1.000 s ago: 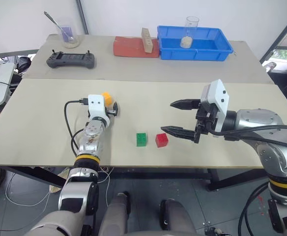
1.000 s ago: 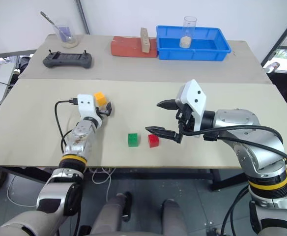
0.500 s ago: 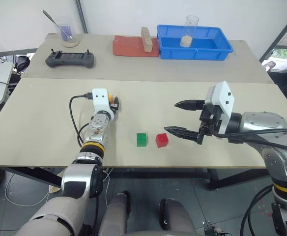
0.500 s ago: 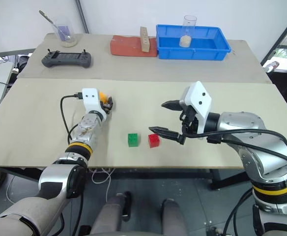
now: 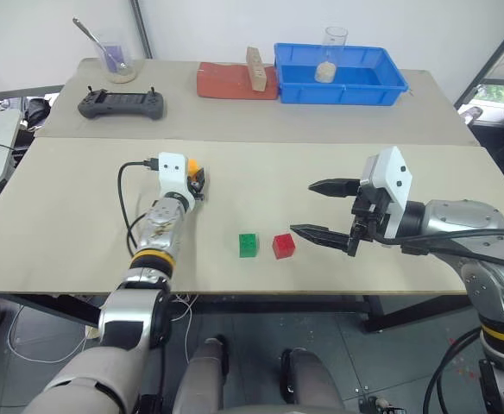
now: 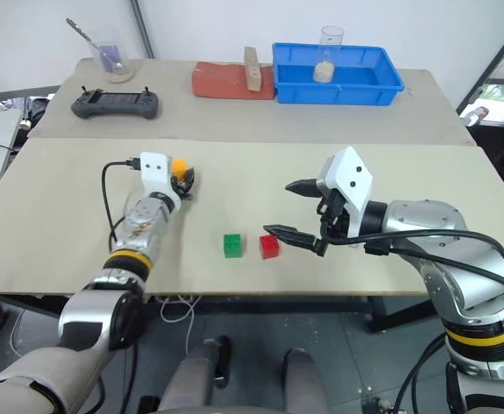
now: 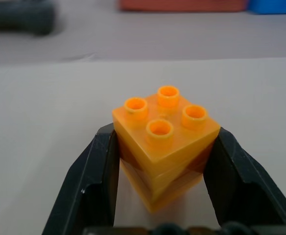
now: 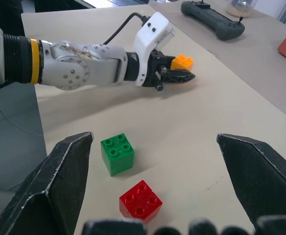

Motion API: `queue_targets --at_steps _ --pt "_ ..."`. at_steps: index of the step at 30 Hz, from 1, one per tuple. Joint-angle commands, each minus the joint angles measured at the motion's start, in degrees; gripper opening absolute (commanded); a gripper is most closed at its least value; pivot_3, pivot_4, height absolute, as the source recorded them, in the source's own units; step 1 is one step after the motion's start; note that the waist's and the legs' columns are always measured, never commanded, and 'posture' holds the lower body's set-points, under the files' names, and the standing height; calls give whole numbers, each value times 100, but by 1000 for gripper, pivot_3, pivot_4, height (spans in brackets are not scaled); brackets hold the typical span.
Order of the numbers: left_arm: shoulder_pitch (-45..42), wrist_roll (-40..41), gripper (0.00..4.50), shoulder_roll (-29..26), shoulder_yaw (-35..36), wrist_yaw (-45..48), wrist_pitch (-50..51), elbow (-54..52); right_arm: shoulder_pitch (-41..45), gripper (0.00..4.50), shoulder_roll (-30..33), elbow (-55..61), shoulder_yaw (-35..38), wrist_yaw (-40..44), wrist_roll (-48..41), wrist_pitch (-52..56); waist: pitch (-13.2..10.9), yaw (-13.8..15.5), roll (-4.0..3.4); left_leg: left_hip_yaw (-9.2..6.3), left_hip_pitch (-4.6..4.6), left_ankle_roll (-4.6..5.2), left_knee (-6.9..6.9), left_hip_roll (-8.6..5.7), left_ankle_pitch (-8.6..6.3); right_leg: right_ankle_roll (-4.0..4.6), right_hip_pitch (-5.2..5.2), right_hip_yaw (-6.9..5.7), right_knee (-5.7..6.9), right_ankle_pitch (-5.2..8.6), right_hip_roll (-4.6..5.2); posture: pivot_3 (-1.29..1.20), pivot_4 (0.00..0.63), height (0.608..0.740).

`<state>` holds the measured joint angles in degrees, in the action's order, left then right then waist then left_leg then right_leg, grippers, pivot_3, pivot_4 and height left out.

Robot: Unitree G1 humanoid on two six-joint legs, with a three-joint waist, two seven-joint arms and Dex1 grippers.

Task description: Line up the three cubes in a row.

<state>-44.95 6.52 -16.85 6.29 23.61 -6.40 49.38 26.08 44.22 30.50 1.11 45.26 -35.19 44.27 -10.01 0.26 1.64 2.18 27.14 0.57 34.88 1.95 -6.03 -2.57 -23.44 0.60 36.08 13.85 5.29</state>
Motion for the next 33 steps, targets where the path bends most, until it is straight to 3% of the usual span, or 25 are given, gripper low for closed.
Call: queue_targets --at_steps 1,7,13,23,26,33 --pt "729 719 1913 -607 -355 2148 692 -1987 64 4500 71 -13 211 109 -49 -146 0 -40 -1 2 0 0 -5 2 0 5 -5 1 1 -3 0 0 150 740" --pt "1806 1397 1913 -1609 -740 4145 1539 -3794 133 4500 24 -208 95 275 31 -292 2 -50 -4 9 -1 -7 -2 19 -4 15 -6 -3 1 -3 6 0 150 740" --pt "2084 1283 1913 -1904 -970 4903 1254 -3871 159 4500 2 -262 40 341 50 -343 2 -6 -4 47 1 -9 -2 39 -6 51 -14 -2 -1 18 13 0 150 740" --pt "2430 896 1913 -1651 -882 4459 437 -3273 26 4500 57 -73 134 223 -9 -213 3 11 -4 127 17 31 1 84 16 20 -55 17 13 -5 -6 0 150 740" --pt "2527 839 1913 -1537 -700 3868 519 -3328 0 4500 51 -53 116 198 -8 -222 4 13 -5 137 17 30 1 89 16 25 -58 18 15 -8 -9 0 150 740" --pt "3510 932 1913 -1263 -318 2574 1214 -4593 -10 4500 11 -105 60 200 31 -300 8 -10 -4 143 15 30 0 95 15 24 -59 21 16 -10 -6 0 150 740"
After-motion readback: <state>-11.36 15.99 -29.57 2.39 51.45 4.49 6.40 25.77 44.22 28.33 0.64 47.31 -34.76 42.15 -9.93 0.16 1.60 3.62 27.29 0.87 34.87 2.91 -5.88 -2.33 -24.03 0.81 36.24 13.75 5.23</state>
